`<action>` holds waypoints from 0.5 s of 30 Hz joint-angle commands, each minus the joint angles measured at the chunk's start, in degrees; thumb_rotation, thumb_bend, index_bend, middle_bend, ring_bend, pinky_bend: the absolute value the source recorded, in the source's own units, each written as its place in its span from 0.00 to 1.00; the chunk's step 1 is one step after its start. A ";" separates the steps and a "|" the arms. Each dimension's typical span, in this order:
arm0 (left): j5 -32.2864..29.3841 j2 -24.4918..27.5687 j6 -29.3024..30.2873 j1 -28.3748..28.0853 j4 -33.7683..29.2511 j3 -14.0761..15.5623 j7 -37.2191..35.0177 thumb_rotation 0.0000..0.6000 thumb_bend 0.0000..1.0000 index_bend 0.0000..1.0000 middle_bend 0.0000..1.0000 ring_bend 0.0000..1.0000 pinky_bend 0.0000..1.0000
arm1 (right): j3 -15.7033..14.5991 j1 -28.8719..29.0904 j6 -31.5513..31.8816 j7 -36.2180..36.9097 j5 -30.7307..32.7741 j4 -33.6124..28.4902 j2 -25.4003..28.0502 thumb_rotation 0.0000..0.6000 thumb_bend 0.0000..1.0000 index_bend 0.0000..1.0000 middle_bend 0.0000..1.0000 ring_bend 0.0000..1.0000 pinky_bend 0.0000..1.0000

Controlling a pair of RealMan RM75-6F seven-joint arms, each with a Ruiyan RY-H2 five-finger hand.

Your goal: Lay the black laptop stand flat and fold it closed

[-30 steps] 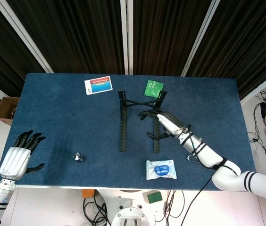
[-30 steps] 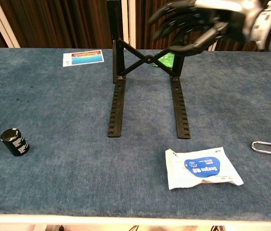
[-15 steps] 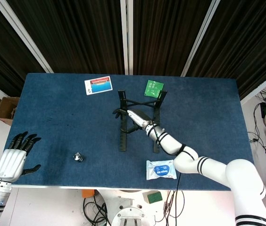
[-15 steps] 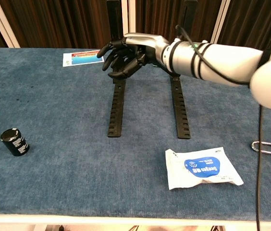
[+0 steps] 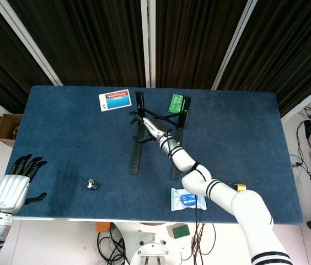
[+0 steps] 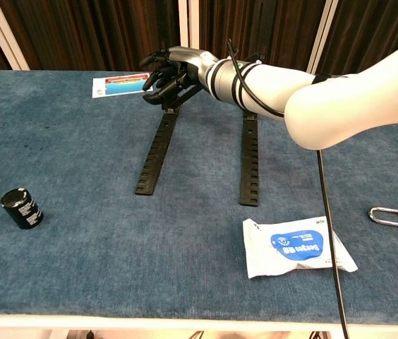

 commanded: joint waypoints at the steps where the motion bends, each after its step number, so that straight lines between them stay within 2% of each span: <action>1: -0.12 -0.10 0.36 0.29 0.58 0.01 -0.70 1.00 0.09 0.18 0.15 0.04 0.10 | 0.06 -0.29 -1.05 -0.46 0.37 -1.12 0.67 1.00 0.34 0.09 0.25 0.08 0.16; 10: 0.02 -0.68 0.51 0.52 2.48 0.10 -2.64 1.00 0.09 0.18 0.15 0.04 0.10 | -2.50 -3.59 1.24 1.94 -4.17 -16.46 9.66 1.00 0.34 0.08 0.24 0.08 0.16; 13: 0.00 -0.79 0.29 0.43 2.61 0.09 -2.70 1.00 0.09 0.18 0.15 0.04 0.10 | -2.06 -2.59 0.67 1.30 -4.06 -17.20 10.06 1.00 0.34 0.08 0.25 0.08 0.16; 15: 0.11 -0.74 0.24 0.34 2.42 0.05 -2.51 1.00 0.09 0.18 0.15 0.04 0.10 | -1.06 -1.18 0.01 0.59 -2.97 -14.74 8.50 1.00 0.34 0.08 0.25 0.08 0.16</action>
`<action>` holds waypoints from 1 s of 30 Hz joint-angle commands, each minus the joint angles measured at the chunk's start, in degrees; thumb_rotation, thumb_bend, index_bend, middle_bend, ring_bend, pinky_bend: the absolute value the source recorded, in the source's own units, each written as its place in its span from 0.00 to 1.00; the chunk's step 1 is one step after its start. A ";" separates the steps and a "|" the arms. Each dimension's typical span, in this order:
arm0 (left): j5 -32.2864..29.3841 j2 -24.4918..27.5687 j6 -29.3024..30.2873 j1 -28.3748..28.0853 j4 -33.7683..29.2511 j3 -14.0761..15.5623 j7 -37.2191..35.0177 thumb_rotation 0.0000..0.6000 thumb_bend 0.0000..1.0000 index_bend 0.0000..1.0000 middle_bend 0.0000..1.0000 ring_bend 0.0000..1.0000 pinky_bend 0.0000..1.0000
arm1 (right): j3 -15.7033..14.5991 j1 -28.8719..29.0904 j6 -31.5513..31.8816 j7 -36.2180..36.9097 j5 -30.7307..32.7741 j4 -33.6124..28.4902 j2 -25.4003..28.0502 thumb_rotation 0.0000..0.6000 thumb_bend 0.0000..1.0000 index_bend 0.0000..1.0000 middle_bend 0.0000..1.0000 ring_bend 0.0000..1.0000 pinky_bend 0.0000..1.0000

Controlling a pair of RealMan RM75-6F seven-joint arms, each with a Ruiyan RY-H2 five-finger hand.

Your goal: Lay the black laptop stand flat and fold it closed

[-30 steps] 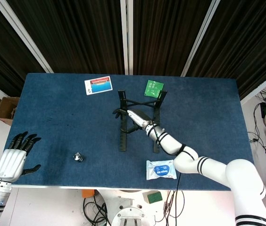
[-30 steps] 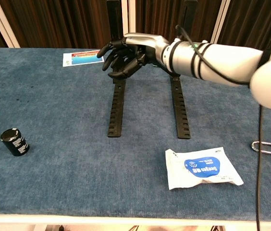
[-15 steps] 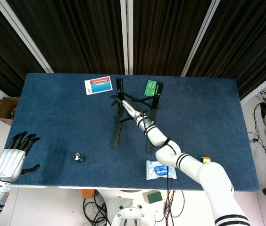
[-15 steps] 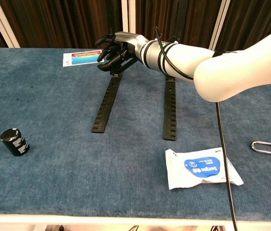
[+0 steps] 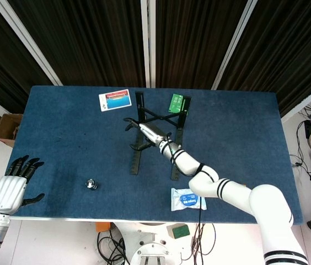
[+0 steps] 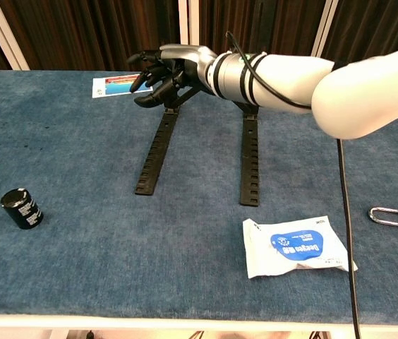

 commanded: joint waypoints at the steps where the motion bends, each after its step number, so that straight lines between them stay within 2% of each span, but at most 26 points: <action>1: 0.19 0.07 0.06 -0.06 -0.23 -0.02 0.23 1.00 0.09 0.18 0.15 0.04 0.10 | 1.49 2.19 -1.07 -0.80 1.35 4.11 -2.30 1.00 0.34 0.08 0.25 0.08 0.16; 8: 0.10 0.62 0.95 0.70 -0.64 0.17 0.65 1.00 0.09 0.18 0.15 0.04 0.10 | 5.89 6.91 -3.30 -2.31 7.10 18.95 -9.92 1.00 0.34 0.08 0.25 0.08 0.14; 11: -0.05 0.69 1.38 1.07 -0.42 0.16 0.27 1.00 0.09 0.18 0.15 0.04 0.10 | 6.92 7.28 -3.84 -2.87 8.68 21.48 -10.85 1.00 0.34 0.08 0.25 0.07 0.13; 13: -0.09 0.59 1.58 1.24 -0.07 0.16 -0.12 1.00 0.09 0.18 0.15 0.04 0.10 | 6.75 6.67 -3.66 -2.36 8.32 20.14 -10.06 1.00 0.34 0.08 0.25 0.07 0.12; 17: -0.06 0.26 1.34 1.10 0.65 0.06 -0.84 1.00 0.09 0.18 0.15 0.04 0.10 | 3.98 3.38 -0.21 -0.09 3.55 10.76 -5.25 1.00 0.34 0.08 0.25 0.07 0.12; 22: 0.90 0.05 1.32 0.60 0.93 -0.04 -1.04 1.00 0.09 0.18 0.15 0.04 0.10 | -0.19 -2.57 7.81 0.97 -3.84 -7.16 4.99 1.00 0.34 0.08 0.25 0.07 0.12; 26: 1.61 0.05 1.71 0.51 1.07 -0.01 -1.21 1.00 0.09 0.18 0.15 0.04 0.10 | -2.63 -9.14 16.46 -3.90 -7.16 -22.63 14.96 1.00 0.33 0.08 0.25 0.07 0.12; 30: 1.79 0.11 1.81 0.56 1.30 0.09 -1.48 1.00 0.09 0.18 0.15 0.04 0.10 | -4.06 -16.55 25.09 -13.25 -7.00 -33.55 23.62 1.00 0.33 0.08 0.24 0.07 0.12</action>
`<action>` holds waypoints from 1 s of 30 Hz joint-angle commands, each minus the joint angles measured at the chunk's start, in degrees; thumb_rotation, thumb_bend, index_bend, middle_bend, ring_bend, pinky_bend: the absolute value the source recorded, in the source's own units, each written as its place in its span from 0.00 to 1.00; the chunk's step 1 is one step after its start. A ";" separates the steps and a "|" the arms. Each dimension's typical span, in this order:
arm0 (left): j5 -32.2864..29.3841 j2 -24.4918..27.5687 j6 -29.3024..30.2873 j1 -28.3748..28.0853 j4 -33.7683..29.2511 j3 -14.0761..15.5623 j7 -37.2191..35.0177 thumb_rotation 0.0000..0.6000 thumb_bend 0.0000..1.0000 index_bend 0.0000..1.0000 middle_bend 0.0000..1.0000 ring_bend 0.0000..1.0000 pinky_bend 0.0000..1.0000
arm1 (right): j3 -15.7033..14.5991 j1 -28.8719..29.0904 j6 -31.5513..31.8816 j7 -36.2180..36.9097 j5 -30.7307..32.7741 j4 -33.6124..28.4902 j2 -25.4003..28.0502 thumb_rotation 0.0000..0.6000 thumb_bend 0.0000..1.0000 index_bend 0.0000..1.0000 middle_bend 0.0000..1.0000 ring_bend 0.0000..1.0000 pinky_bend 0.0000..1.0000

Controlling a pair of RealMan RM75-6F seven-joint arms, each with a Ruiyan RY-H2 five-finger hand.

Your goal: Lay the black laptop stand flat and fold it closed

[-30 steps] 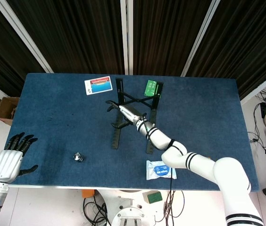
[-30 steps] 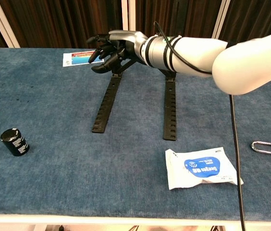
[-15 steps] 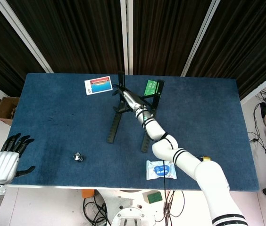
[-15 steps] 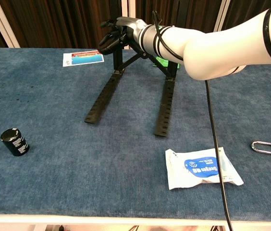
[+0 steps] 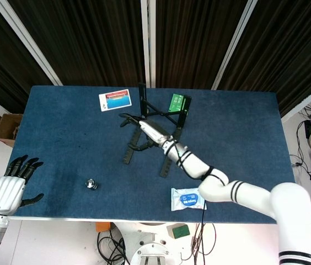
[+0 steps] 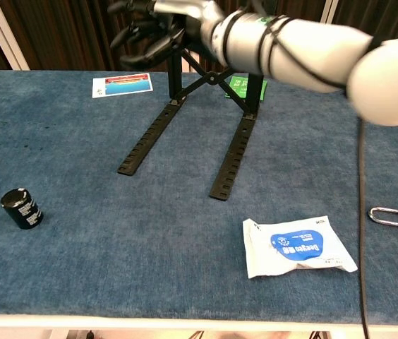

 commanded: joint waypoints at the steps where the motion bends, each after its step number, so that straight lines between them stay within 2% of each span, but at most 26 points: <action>1: 0.21 0.01 0.12 -0.03 0.06 0.01 -0.19 1.00 0.09 0.18 0.15 0.04 0.10 | -3.93 -12.21 14.38 -12.21 -3.32 -17.30 14.87 1.00 0.33 0.08 0.23 0.06 0.12; 4: 0.61 0.01 0.25 -0.13 0.07 0.03 -0.07 1.00 0.09 0.18 0.15 0.04 0.10 | -4.22 -17.28 20.63 -17.06 -2.34 -21.75 19.35 1.00 0.28 0.07 0.21 0.04 0.10; 5: 0.72 0.00 0.27 -0.19 -0.05 0.02 -0.03 1.00 0.09 0.18 0.15 0.04 0.10 | -4.22 -18.85 22.13 -17.62 -1.62 -22.69 20.76 1.00 0.22 0.07 0.19 0.03 0.09; 8: 1.00 -0.10 0.23 -0.35 -0.27 0.01 0.18 1.00 0.09 0.18 0.15 0.04 0.10 | -3.45 -20.86 22.56 -17.75 2.09 -22.80 22.88 1.00 0.12 0.04 0.14 0.00 0.05; 11: 1.34 -0.22 0.16 -0.54 -0.69 0.04 0.58 1.00 0.09 0.18 0.15 0.04 0.10 | -1.92 -20.49 18.59 -16.06 7.55 -19.82 23.37 1.00 0.06 0.00 0.09 0.00 0.02; 14: 1.40 -0.21 0.21 -0.47 -0.93 0.13 0.97 1.00 0.09 0.18 0.15 0.04 0.10 | -0.85 -19.03 14.45 -15.17 11.27 -15.43 22.09 1.00 0.05 0.00 0.06 0.00 0.01; 23: 0.39 0.56 0.32 0.07 -2.03 0.12 1.77 1.00 0.09 0.18 0.15 0.04 0.10 | 1.07 -10.56 0.89 -14.80 16.43 0.65 12.57 1.00 0.08 0.00 0.05 0.00 0.01; 26: 0.04 0.74 0.18 0.21 -2.29 0.16 1.92 1.00 0.09 0.18 0.15 0.04 0.10 | 0.90 -9.34 -2.36 -11.80 15.11 1.44 10.89 1.00 0.08 0.00 0.05 0.00 0.01; 30: -0.19 0.78 0.13 0.42 -2.39 0.26 2.00 1.00 0.09 0.18 0.15 0.04 0.10 | -0.50 -10.51 -5.31 -2.50 9.09 -3.92 12.42 1.00 0.09 0.00 0.05 0.00 0.01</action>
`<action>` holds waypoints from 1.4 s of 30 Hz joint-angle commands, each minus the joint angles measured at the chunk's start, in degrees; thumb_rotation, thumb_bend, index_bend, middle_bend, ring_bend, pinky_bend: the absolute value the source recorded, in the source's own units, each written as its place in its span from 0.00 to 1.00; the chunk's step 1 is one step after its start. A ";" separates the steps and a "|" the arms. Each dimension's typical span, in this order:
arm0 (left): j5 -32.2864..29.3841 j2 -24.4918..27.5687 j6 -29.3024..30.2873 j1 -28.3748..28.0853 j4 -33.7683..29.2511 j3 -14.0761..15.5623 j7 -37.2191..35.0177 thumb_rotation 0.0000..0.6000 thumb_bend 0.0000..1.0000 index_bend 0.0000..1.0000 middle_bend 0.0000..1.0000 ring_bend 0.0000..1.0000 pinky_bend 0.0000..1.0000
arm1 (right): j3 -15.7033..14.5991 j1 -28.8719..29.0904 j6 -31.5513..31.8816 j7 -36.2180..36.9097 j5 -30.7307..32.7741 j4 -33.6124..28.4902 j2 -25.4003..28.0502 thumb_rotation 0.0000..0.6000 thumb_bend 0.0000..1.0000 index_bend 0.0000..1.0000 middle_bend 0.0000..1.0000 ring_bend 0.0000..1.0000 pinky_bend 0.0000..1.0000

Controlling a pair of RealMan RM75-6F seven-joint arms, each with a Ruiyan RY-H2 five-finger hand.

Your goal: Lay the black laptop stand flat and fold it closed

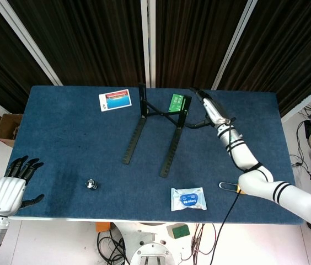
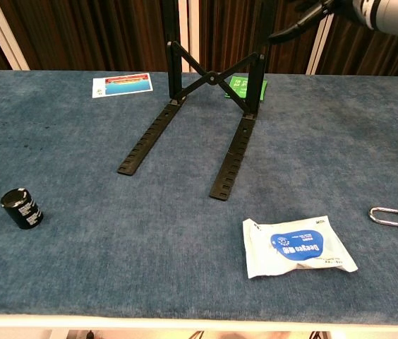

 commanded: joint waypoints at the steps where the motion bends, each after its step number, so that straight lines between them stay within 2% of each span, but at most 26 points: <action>1: -0.12 0.04 -0.10 0.03 -0.04 0.01 0.01 1.00 0.09 0.18 0.15 0.04 0.10 | -1.60 -0.69 -3.39 10.47 -7.17 -5.88 1.32 1.00 0.09 0.00 0.06 0.00 0.01; 6: 0.22 0.16 -0.02 -0.11 -0.32 -0.09 0.34 1.00 0.09 0.18 0.15 0.04 0.10 | -6.03 -3.33 -0.73 21.72 -18.44 -12.28 5.61 1.00 0.09 0.00 0.07 0.00 0.01; 11: 0.55 0.12 0.10 -0.10 -0.36 -0.03 0.44 1.00 0.09 0.18 0.15 0.04 0.10 | -10.58 -4.56 3.94 28.26 -26.45 -14.49 9.28 1.00 0.13 0.00 0.09 0.00 0.01; 18: 0.79 0.03 0.75 0.27 -0.23 0.07 0.25 1.00 0.09 0.18 0.15 0.04 0.10 | -12.52 -2.90 4.45 29.51 -28.11 -14.10 10.86 1.00 0.17 0.00 0.10 0.00 0.01; 21: 0.46 0.09 0.53 0.34 -0.15 0.07 0.20 1.00 0.09 0.18 0.15 0.04 0.10 | -11.51 -1.63 2.01 22.63 -24.53 -11.35 8.41 1.00 0.21 0.00 0.13 0.00 0.01; 26: 0.94 0.15 0.68 0.20 -0.56 0.00 0.75 1.00 0.09 0.18 0.15 0.04 0.10 | -8.55 3.42 -5.71 6.74 -15.18 -2.25 -0.99 1.00 0.54 0.00 0.18 0.00 0.01; 29: 0.84 0.19 0.83 0.47 -0.71 0.13 1.10 1.00 0.09 0.18 0.15 0.04 0.10 | -7.10 6.56 -9.61 1.26 -9.99 4.48 -7.44 1.00 0.66 0.00 0.19 0.00 0.01; 35: 0.36 0.44 1.10 0.99 -0.42 0.23 0.78 1.00 0.09 0.18 0.15 0.04 0.10 | -5.63 10.37 -12.20 -6.95 -3.79 16.89 -17.99 1.00 0.73 0.00 0.22 0.00 0.01; 42: 0.27 0.27 1.41 1.38 0.36 0.32 -0.10 1.00 0.09 0.17 0.15 0.04 0.10 | -5.05 11.37 -12.68 -12.50 -0.89 22.31 -22.14 1.00 0.73 0.00 0.25 0.00 0.01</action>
